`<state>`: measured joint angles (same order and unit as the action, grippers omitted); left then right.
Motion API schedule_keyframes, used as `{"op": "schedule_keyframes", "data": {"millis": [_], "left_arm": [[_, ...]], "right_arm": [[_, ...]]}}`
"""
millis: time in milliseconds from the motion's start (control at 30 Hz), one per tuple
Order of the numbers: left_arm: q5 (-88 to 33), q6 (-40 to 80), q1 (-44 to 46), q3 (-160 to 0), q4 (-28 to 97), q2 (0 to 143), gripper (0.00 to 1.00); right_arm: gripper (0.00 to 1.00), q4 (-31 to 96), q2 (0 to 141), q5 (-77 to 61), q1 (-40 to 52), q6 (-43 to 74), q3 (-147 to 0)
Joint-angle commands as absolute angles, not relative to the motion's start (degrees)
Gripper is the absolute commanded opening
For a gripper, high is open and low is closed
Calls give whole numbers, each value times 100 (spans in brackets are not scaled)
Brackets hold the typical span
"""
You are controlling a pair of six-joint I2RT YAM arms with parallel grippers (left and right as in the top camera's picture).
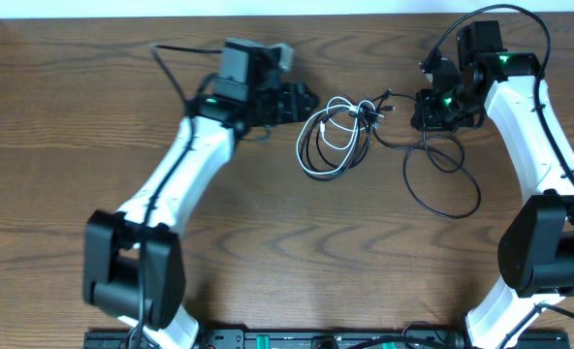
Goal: Untangle cables
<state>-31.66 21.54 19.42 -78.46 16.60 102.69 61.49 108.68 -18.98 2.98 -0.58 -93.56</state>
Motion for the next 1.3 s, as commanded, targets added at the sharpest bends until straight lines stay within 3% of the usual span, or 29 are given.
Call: {"op": "schedule_keyframes", "data": {"millis": [0,400,567,833,900,1133,1267], "left_arm": [[-3190,2919,2309,-7876,1221,10785,55],[-2303,3529,3009,-7876,-489,12062,55],[-2213,3562,3151,-7876,-1258,12411,49],[-1846,3645,3221,-7876,-1013,12632,20],[-1833,3559,3205,-7876,-993,12632,8],[-2467,3306,3015,-7878,-661,12324,8],[-2700,3120,2768,-7878,368,11456,7]], "right_arm": [[1,6130,10838,-1865,342,-30,-9395],[1,6088,10838,-1833,342,-27,-9395],[1,6086,10838,-1831,342,-30,-9395],[1,6075,10838,-1789,342,-30,-9395],[1,6064,10838,-1785,342,-30,-9395],[1,6016,10877,-1367,340,180,-9301],[1,5924,10984,-1363,338,344,-9225]]}}
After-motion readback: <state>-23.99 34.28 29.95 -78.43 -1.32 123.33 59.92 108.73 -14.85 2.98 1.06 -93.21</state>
